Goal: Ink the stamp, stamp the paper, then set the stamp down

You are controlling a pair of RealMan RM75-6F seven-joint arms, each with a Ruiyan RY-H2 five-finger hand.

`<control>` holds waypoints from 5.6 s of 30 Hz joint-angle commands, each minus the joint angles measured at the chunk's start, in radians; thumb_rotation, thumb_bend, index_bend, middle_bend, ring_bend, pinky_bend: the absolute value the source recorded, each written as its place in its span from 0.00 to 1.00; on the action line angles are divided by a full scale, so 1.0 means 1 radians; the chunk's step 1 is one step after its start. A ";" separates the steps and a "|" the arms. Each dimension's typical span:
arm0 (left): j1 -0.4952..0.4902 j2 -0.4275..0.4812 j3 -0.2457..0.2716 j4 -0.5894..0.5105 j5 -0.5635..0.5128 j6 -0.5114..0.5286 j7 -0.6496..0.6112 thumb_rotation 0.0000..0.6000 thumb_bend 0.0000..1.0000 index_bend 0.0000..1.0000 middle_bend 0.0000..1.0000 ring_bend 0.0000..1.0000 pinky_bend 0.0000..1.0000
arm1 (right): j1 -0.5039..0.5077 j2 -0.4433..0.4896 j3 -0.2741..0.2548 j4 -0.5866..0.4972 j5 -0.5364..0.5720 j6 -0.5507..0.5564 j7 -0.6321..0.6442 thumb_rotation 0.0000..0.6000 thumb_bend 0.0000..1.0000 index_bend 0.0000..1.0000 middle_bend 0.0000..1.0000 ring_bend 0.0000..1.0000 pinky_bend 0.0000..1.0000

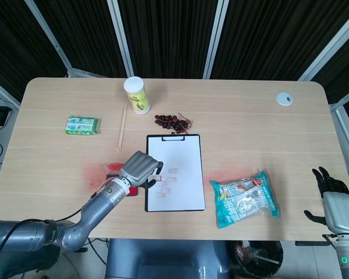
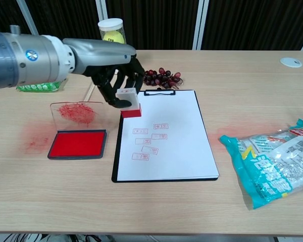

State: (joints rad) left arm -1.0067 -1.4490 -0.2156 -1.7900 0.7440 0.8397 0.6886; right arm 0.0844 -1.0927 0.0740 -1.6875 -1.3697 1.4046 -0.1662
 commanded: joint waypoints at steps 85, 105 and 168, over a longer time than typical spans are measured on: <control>-0.337 -0.449 0.092 0.546 -0.260 -0.098 -0.013 1.00 0.46 0.61 0.65 0.53 0.58 | 0.000 0.016 0.004 -0.021 0.018 -0.007 0.021 1.00 0.00 0.07 0.06 0.18 0.19; -0.298 -0.156 0.031 0.170 -0.235 0.047 0.012 1.00 0.46 0.61 0.65 0.53 0.58 | 0.001 0.012 0.003 -0.019 0.020 -0.009 0.008 1.00 0.00 0.07 0.06 0.18 0.19; 0.292 0.157 0.311 0.455 0.684 -0.119 -0.749 1.00 0.46 0.63 0.66 0.53 0.58 | -0.009 -0.009 0.006 0.002 0.000 0.029 -0.028 1.00 0.00 0.07 0.06 0.18 0.19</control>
State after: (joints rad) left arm -0.7182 -1.2870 0.0973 -1.3396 1.4309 0.7193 -0.0662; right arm 0.0759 -1.1016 0.0801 -1.6854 -1.3689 1.4340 -0.1937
